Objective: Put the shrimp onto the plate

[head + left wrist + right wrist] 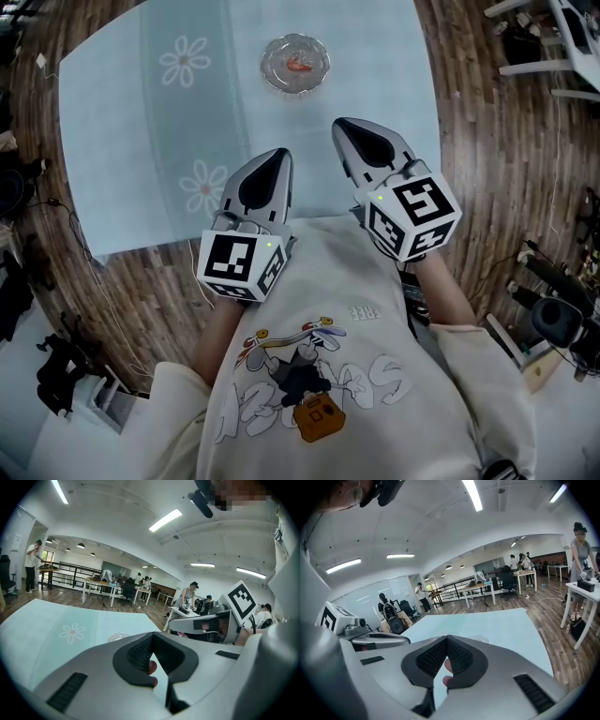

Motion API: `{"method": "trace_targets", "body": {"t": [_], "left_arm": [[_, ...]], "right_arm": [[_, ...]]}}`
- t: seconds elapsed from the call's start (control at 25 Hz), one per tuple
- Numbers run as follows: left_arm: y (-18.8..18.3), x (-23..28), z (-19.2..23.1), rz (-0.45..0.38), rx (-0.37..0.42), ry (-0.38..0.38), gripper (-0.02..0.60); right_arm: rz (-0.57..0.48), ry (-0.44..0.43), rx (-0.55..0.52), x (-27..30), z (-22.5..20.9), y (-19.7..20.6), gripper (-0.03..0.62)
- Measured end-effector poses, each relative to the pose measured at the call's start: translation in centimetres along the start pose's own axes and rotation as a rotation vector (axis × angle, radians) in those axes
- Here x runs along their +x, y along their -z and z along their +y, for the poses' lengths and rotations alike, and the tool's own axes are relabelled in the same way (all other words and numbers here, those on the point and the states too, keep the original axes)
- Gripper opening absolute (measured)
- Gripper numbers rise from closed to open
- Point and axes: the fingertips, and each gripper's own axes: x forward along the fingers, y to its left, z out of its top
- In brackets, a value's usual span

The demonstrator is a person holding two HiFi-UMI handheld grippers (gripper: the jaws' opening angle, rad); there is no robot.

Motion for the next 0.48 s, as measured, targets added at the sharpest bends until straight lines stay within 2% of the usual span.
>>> {"method": "trace_targets", "body": {"t": [0.48], "left_arm": [[0.49,0.50,-0.26,-0.005,-0.015,-0.005,0.008]], "right_arm": [[0.030,-0.008,0.009,0.14,-0.11,0.76,0.023]]}}
